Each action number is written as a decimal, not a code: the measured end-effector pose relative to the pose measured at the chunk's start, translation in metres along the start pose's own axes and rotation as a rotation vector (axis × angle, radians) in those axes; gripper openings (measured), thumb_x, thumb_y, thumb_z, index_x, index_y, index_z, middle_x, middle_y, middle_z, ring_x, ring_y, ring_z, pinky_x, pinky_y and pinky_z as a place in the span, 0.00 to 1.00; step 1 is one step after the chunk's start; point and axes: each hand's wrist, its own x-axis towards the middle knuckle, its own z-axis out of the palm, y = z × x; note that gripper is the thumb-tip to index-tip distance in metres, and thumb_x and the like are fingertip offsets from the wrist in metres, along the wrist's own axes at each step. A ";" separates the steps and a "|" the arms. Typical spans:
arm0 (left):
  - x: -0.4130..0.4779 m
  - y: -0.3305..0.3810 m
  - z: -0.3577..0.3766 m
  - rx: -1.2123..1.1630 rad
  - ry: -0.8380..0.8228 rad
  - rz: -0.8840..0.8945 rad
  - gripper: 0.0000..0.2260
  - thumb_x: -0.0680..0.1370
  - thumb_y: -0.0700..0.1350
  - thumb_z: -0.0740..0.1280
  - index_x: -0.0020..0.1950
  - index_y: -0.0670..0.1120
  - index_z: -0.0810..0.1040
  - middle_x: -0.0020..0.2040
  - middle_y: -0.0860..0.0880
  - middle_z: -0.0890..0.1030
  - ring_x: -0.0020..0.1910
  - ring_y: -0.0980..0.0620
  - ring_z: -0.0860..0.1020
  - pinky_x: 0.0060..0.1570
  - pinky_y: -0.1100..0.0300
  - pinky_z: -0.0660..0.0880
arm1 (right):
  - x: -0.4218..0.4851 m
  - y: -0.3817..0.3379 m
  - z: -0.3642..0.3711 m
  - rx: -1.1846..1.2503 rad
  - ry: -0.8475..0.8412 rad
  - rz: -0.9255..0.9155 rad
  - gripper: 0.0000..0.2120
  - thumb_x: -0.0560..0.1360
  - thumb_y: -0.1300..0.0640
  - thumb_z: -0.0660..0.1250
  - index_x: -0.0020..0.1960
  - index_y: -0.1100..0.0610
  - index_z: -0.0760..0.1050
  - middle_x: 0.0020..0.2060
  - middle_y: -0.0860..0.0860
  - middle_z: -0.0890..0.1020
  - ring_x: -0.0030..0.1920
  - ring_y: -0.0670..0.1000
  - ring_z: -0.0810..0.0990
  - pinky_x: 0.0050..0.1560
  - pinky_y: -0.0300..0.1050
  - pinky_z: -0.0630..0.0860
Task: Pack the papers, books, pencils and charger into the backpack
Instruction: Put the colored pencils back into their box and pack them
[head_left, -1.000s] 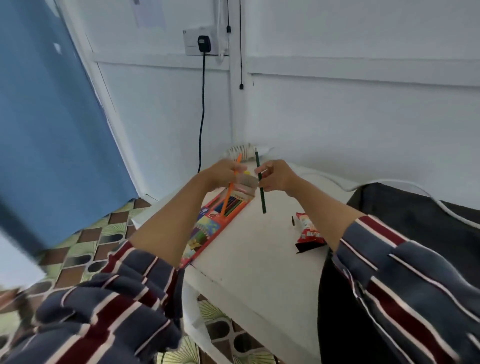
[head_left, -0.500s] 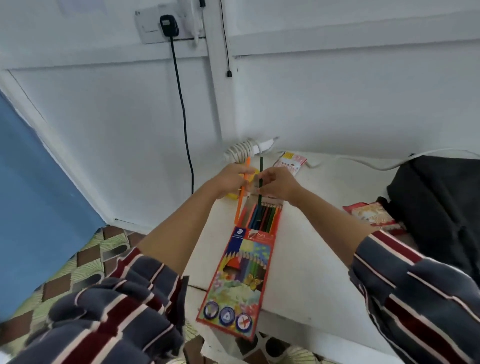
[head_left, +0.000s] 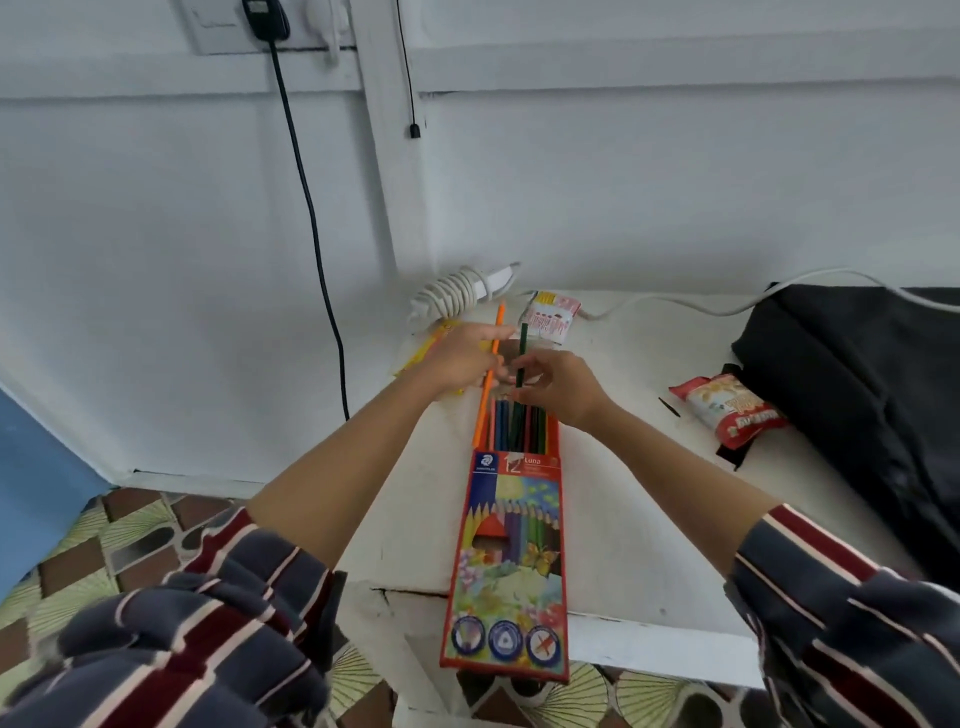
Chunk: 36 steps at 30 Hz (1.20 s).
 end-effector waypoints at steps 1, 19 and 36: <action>0.000 -0.001 -0.001 -0.006 0.011 0.005 0.26 0.75 0.31 0.64 0.71 0.48 0.69 0.55 0.47 0.78 0.42 0.49 0.80 0.46 0.57 0.78 | -0.003 0.000 0.002 -0.027 -0.025 0.003 0.17 0.71 0.58 0.71 0.60 0.58 0.76 0.51 0.51 0.78 0.48 0.47 0.75 0.46 0.39 0.70; -0.006 -0.020 -0.011 -0.020 -0.050 0.068 0.28 0.75 0.33 0.66 0.73 0.50 0.64 0.69 0.48 0.69 0.51 0.54 0.75 0.45 0.62 0.75 | -0.032 0.014 0.018 -0.396 -0.326 -0.201 0.55 0.56 0.20 0.52 0.75 0.49 0.55 0.76 0.47 0.55 0.76 0.48 0.48 0.73 0.49 0.40; -0.005 -0.017 0.006 -0.102 0.116 0.195 0.25 0.77 0.32 0.63 0.73 0.45 0.64 0.71 0.48 0.69 0.55 0.50 0.78 0.48 0.65 0.77 | -0.051 0.013 0.025 -0.375 -0.022 -0.239 0.56 0.56 0.18 0.51 0.69 0.57 0.69 0.67 0.51 0.72 0.69 0.52 0.66 0.71 0.44 0.49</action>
